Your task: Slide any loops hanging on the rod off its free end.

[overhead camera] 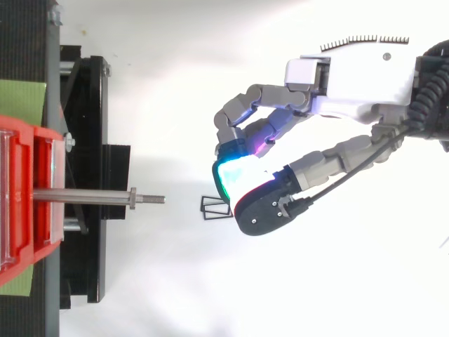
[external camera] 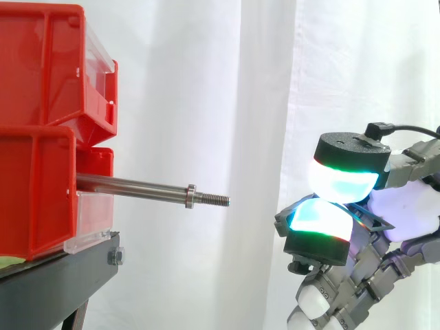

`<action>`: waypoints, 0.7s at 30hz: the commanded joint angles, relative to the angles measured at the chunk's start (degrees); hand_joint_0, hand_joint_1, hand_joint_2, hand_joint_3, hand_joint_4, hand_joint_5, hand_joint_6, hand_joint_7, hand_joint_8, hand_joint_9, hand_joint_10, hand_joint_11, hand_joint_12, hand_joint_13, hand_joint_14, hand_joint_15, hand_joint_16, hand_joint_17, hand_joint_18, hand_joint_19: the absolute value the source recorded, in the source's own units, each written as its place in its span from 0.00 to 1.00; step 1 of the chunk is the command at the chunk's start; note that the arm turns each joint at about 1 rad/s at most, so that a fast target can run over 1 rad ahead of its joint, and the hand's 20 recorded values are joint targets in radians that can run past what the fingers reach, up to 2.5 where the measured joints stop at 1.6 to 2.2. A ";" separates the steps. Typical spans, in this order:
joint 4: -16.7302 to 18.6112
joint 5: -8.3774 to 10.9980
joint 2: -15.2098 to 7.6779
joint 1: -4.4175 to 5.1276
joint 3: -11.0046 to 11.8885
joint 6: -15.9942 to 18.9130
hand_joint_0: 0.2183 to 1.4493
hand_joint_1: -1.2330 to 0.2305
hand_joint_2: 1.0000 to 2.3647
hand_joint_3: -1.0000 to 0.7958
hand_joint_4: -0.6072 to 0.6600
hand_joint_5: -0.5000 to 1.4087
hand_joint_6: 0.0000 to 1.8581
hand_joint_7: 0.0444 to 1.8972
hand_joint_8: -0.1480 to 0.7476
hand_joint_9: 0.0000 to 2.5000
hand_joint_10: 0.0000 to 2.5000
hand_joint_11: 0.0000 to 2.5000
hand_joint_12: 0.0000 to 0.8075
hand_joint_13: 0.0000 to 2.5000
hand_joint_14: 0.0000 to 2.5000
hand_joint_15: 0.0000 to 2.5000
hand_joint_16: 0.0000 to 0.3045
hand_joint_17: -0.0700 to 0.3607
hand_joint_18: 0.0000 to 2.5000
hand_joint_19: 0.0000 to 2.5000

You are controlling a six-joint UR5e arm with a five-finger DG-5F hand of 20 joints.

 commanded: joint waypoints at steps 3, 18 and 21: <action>0.00 0.00 0.02 -0.01 -0.06 0.00 0.30 0.38 0.02 0.47 0.54 0.15 0.47 0.71 0.50 0.34 0.00 0.04 0.36 0.19 0.00 0.00 0.15 0.40 0.17 0.02; 0.00 0.00 -0.07 -0.01 -0.06 0.00 0.30 0.38 0.02 0.46 0.53 0.15 0.47 0.70 0.46 0.35 0.00 0.02 0.35 0.21 0.00 0.00 0.15 0.40 0.19 0.03; 0.00 0.00 0.02 -0.01 0.03 0.00 0.30 0.38 0.02 0.46 0.54 0.15 0.47 0.70 0.47 0.35 0.00 0.03 0.35 0.20 0.00 0.00 0.15 0.40 0.19 0.03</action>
